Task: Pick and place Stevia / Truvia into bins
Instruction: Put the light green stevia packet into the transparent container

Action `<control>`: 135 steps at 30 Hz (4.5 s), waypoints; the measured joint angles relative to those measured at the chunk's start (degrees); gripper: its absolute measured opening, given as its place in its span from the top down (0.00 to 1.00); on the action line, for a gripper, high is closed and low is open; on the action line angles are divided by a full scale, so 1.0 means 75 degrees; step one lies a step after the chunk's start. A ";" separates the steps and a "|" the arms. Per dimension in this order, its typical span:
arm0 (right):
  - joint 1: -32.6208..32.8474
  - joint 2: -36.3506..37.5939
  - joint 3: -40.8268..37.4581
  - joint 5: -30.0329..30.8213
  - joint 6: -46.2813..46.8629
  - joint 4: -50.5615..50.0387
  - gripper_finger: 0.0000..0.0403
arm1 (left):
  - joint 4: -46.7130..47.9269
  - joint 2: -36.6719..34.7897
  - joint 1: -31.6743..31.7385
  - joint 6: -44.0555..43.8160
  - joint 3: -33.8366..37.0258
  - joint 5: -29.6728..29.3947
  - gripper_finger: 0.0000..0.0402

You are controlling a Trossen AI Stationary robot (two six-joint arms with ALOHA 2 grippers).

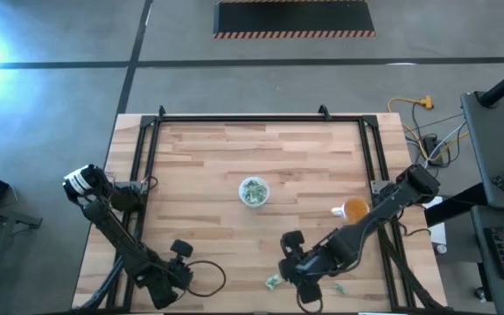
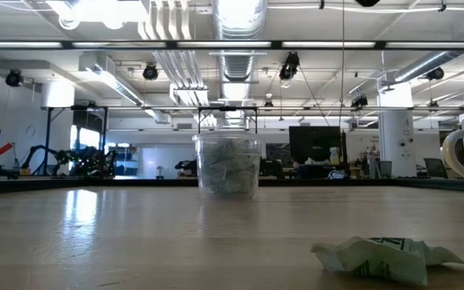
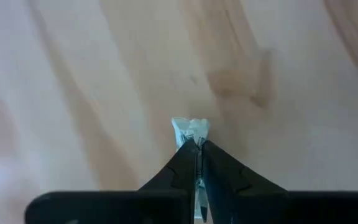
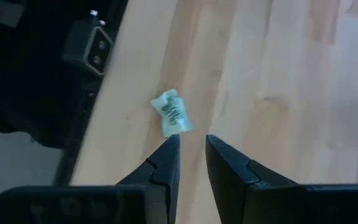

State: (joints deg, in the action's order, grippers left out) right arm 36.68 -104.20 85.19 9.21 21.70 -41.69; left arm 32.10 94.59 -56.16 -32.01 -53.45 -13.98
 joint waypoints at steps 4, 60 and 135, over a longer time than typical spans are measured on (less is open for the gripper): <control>0.0287 0.0000 -0.0017 0.0131 0.0760 -0.0016 0.83 | 0.0712 -0.0017 0.0083 0.0778 -0.0415 -0.1146 1.00; 0.1995 -0.0364 -0.0947 0.1405 0.7416 -0.0356 0.83 | -0.3417 0.0086 0.8751 0.7504 -0.0638 0.3248 1.00; 0.2758 -0.0393 -0.2452 0.0861 0.9290 -0.0419 0.98 | -0.1001 -0.3433 0.7953 0.6505 -0.0562 0.3279 0.48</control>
State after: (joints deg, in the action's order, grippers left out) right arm 57.37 -107.15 66.80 15.67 91.37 -44.84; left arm 24.59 68.84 3.49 16.78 -57.67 10.61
